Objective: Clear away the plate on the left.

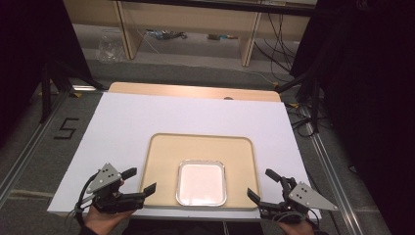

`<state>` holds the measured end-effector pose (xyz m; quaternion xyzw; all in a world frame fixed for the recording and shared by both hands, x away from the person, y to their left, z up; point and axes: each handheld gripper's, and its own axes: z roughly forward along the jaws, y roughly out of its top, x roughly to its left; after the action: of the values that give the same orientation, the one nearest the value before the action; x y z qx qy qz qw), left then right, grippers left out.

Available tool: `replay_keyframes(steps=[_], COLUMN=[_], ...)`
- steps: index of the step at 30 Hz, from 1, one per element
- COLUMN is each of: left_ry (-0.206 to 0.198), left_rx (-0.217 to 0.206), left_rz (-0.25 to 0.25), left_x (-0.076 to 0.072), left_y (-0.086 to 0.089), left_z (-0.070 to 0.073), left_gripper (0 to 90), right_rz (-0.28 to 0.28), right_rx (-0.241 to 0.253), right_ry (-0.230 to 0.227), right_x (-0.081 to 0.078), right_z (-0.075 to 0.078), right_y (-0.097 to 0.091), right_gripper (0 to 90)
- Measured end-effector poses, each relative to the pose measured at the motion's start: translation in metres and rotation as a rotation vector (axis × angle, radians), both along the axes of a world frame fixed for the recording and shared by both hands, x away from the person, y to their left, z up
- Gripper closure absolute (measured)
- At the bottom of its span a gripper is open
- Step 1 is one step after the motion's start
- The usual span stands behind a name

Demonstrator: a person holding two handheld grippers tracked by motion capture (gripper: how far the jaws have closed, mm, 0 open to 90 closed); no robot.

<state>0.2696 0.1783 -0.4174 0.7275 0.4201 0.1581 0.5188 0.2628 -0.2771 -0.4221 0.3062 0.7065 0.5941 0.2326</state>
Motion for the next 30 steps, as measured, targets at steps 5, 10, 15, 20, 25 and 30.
replay_keyframes(steps=[5, 10, 15, 20, 25, 30], left_ry=[-0.006, 0.0, -0.003, -0.004, 0.002, 0.004], left_rx=[0.02, 0.02, 0.019, 0.031, 0.034, 0.037], left_rz=[-0.013, -0.011, -0.014, -0.018, -0.018, -0.027], left_x=[-0.003, -0.006, -0.009, -0.012, -0.011, -0.01], left_y=[0.002, 0.002, 0.003, 0.004, 0.004, 0.004], left_z=[0.0, 0.0, -0.001, -0.001, -0.001, -0.002], left_gripper=[15.9, 15.9, 15.9, 15.9, 15.9, 15.9], right_rz=[0.001, 0.002, -0.004, 0.002, 0.003, 0.001], right_rx=[0.002, 0.003, 0.003, -0.002, -0.003, 0.005], right_ry=[0.003, 0.002, 0.005, 0.001, 0.005, 0.006], right_x=[-0.001, 0.0, -0.001, -0.001, 0.0, 0.0], right_z=[0.0, 0.0, 0.0, 0.0, 0.0, -0.001], right_y=[0.0, 0.001, 0.001, 0.0, 0.0, 0.001], right_gripper=[15.3, 15.3, 15.3, 15.3, 15.3, 15.3])
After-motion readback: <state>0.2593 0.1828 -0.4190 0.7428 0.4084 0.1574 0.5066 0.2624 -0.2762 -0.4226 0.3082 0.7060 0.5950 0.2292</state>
